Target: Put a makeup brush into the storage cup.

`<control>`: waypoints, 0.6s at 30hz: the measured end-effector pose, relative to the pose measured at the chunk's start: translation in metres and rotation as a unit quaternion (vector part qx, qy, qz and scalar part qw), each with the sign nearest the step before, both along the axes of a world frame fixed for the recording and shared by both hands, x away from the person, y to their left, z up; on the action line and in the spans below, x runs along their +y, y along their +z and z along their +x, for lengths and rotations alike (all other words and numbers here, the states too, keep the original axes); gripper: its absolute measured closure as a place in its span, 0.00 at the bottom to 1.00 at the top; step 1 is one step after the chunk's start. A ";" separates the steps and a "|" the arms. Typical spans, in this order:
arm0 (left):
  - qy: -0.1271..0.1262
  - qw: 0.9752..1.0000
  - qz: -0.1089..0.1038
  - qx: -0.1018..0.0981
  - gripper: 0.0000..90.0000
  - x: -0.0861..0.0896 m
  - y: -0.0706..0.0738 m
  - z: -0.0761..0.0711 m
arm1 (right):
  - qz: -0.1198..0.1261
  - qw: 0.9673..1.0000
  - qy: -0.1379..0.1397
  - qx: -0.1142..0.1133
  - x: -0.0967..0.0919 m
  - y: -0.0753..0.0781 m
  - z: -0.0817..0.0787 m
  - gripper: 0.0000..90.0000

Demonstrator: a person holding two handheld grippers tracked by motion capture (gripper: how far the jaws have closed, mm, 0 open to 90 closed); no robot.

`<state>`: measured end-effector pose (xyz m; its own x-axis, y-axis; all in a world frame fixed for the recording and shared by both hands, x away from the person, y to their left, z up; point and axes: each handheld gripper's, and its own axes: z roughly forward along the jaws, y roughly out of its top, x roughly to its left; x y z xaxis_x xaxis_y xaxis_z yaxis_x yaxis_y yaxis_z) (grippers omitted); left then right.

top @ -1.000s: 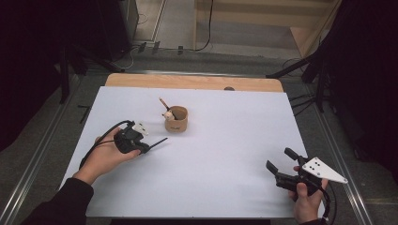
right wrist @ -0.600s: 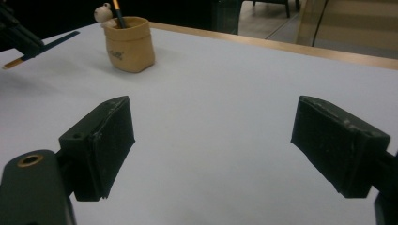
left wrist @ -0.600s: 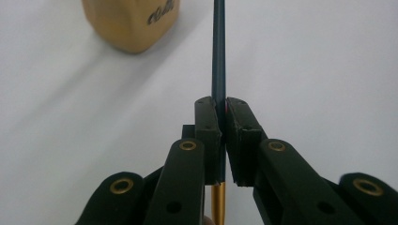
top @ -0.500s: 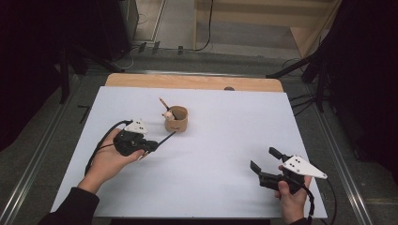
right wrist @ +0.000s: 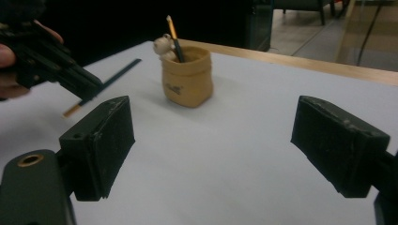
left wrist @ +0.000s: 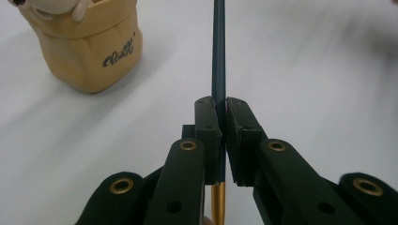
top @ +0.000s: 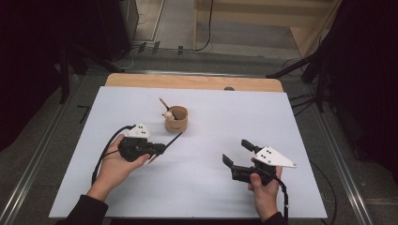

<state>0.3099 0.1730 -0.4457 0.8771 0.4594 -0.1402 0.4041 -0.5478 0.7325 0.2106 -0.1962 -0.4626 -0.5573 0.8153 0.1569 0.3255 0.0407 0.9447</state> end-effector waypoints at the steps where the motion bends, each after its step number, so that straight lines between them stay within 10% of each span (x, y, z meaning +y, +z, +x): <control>1: 0.001 1.000 -0.003 -0.002 0.94 0.001 0.000 0.000 | 0.006 1.000 0.003 -0.001 0.005 0.000 0.001 0.15; 18: 0.004 0.997 -0.074 -0.001 0.94 -0.006 0.001 -0.009 | 0.024 1.000 -0.005 0.016 0.077 0.006 0.019 0.28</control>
<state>0.3008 0.1673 -0.4452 0.8741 0.4402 -0.2055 0.4062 -0.4302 0.8062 0.2294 -0.1195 -0.4561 -0.5437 0.8117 0.2133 0.3557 -0.0073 0.9346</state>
